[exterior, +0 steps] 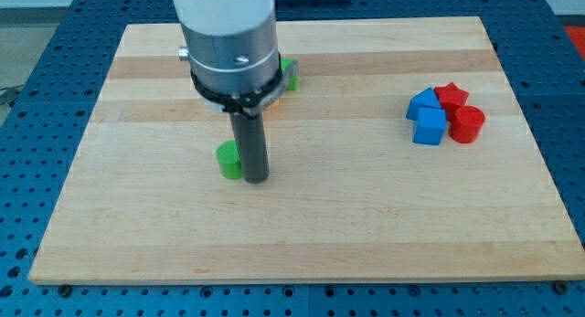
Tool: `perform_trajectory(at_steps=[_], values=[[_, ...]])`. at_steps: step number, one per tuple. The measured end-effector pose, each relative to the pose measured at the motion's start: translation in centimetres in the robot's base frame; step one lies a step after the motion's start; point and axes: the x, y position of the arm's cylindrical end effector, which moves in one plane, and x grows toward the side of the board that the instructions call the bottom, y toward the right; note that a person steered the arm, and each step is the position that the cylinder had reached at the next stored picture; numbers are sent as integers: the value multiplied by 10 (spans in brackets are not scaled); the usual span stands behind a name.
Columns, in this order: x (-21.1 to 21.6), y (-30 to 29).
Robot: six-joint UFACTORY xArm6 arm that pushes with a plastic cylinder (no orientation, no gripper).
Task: Place the green circle parallel to the left side of the green star
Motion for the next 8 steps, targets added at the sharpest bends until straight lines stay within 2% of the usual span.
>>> perform_trajectory(at_steps=[1, 2, 3, 4, 6, 8], values=[[-39, -18], [-49, -31], [-31, -21], [4, -6], [-17, -37], [-18, -43]])
